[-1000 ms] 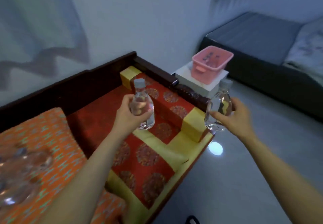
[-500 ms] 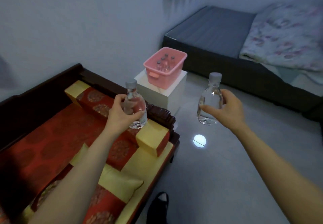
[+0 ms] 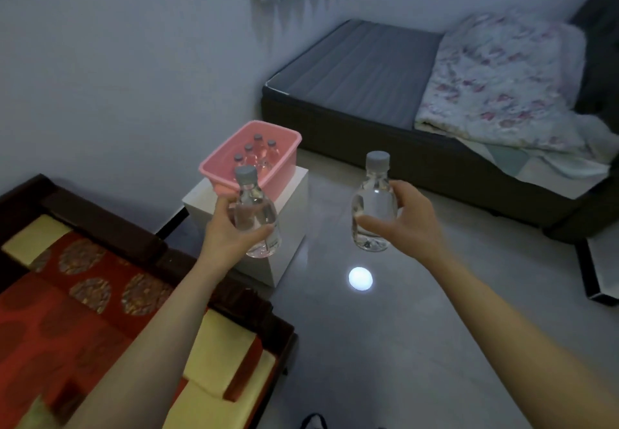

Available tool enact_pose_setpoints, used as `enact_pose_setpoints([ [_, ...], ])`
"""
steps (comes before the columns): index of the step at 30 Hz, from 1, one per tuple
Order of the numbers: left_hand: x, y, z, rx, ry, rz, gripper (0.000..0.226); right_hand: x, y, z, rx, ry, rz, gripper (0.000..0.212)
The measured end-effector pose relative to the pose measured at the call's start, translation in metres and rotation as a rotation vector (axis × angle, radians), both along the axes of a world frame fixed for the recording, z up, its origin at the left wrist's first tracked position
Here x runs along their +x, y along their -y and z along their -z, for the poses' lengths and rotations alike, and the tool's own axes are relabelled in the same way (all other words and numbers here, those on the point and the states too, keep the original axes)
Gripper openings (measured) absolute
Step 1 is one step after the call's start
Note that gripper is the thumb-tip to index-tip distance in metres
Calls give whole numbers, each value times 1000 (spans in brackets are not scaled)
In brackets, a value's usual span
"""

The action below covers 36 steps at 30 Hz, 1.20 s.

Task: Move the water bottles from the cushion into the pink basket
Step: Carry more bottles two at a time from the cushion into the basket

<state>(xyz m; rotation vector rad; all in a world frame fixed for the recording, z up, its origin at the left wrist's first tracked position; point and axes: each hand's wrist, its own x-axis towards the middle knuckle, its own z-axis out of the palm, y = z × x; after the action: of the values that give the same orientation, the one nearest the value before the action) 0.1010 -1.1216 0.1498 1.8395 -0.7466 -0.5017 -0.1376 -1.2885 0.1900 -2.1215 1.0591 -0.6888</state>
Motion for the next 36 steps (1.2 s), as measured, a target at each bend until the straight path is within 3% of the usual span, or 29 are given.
enact_pose_setpoints([
  [9,15,138,-8,-17,-7,-59,60,24,155,2,226,107,-117,48],
  [16,26,216,4,-23,-50,-257,59,79,272,2,239,60,-358,60],
  [27,89,232,24,34,-65,-550,61,215,332,30,306,-16,-598,56],
  [36,216,266,65,84,-101,-570,68,361,359,58,292,-94,-691,50],
])
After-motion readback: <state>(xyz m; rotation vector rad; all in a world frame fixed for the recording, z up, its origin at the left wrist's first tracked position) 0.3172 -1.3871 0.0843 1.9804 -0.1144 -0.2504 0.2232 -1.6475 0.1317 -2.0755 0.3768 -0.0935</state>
